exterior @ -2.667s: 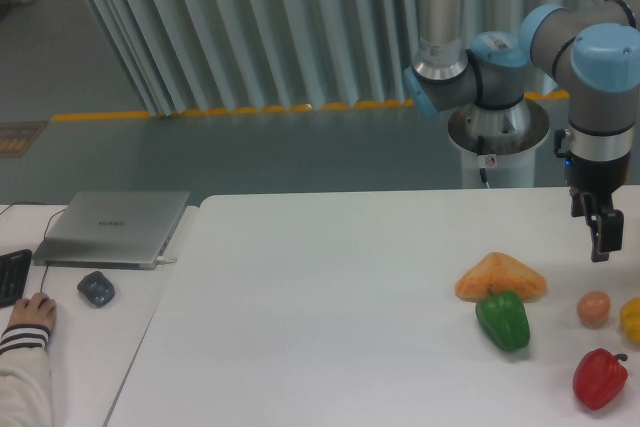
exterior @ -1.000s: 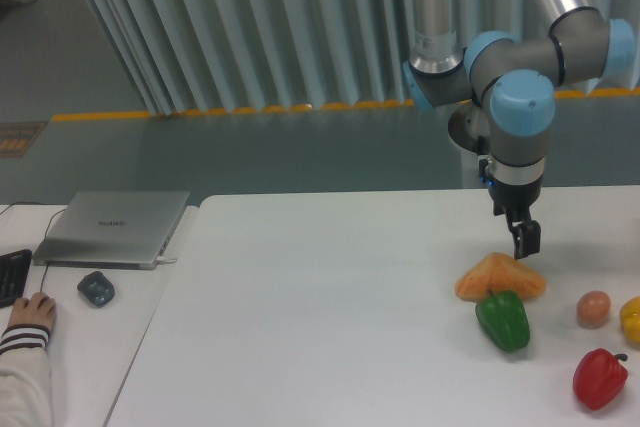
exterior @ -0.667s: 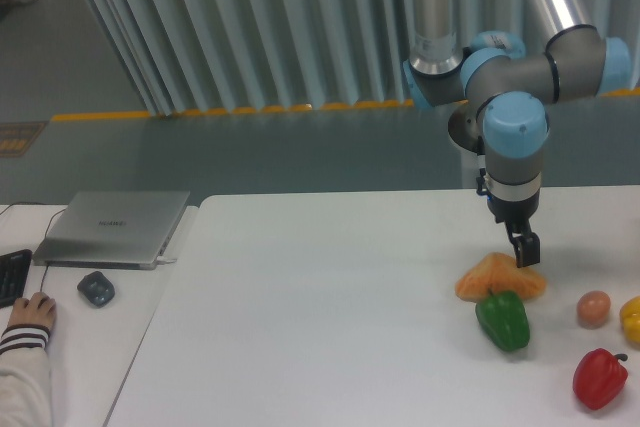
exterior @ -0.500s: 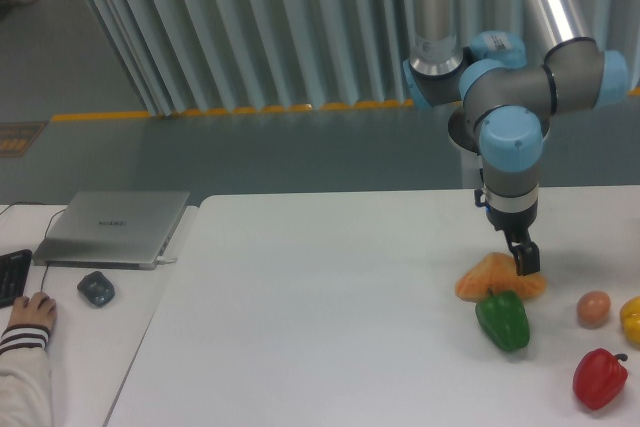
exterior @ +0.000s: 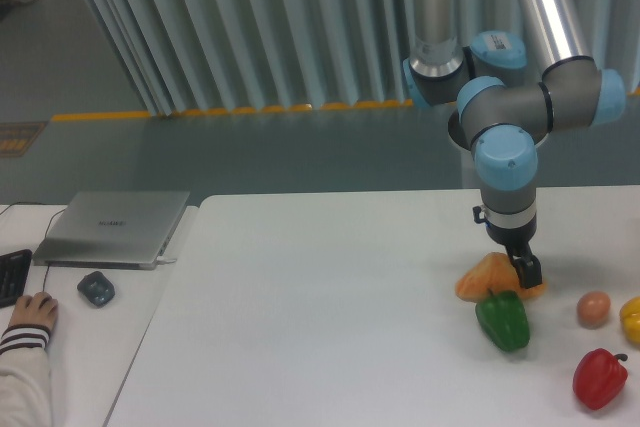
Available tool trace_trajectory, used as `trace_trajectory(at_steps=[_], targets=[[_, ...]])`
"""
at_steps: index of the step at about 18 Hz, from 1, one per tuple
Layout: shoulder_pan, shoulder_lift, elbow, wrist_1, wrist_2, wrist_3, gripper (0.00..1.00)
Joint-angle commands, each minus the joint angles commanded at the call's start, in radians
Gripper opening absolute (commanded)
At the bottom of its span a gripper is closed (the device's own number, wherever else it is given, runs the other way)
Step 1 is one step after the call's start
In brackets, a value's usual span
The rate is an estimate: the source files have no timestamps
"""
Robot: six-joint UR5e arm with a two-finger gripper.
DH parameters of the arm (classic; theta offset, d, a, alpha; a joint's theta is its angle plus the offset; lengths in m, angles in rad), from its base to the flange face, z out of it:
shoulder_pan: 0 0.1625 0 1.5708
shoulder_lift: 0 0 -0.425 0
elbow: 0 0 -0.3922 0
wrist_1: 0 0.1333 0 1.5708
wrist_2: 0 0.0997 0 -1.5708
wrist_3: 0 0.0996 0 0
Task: Place the triangular bread in the basket
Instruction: 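Close the gripper on the triangular bread, then lift the held bread and carry it away past the peppers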
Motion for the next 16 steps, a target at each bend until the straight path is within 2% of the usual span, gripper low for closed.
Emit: trace_trajectory(at_steps=[1,2,3,6,7,9,13,16], targets=[[-0.012,-0.009,0.003,0.003,0.002,-0.009,0.98],[-0.015,-0.018,0.002,0.017,0.002,-0.014,0.88],[-0.015,-0.018,0.002,0.018,0.002,-0.023,0.70],[-0.015,-0.020,-0.002,0.018,0.014,-0.023,0.38],[-0.015,-0.019,-0.002,0.018,0.041,-0.025,0.21],[-0.015,-0.020,-0.002,0.018,0.077,-0.022,0.01],[-0.012,-0.003,0.017,0.012,0.074,-0.015,0.00],[-0.005,0.055,0.029,-0.032,0.069,-0.011,0.00]])
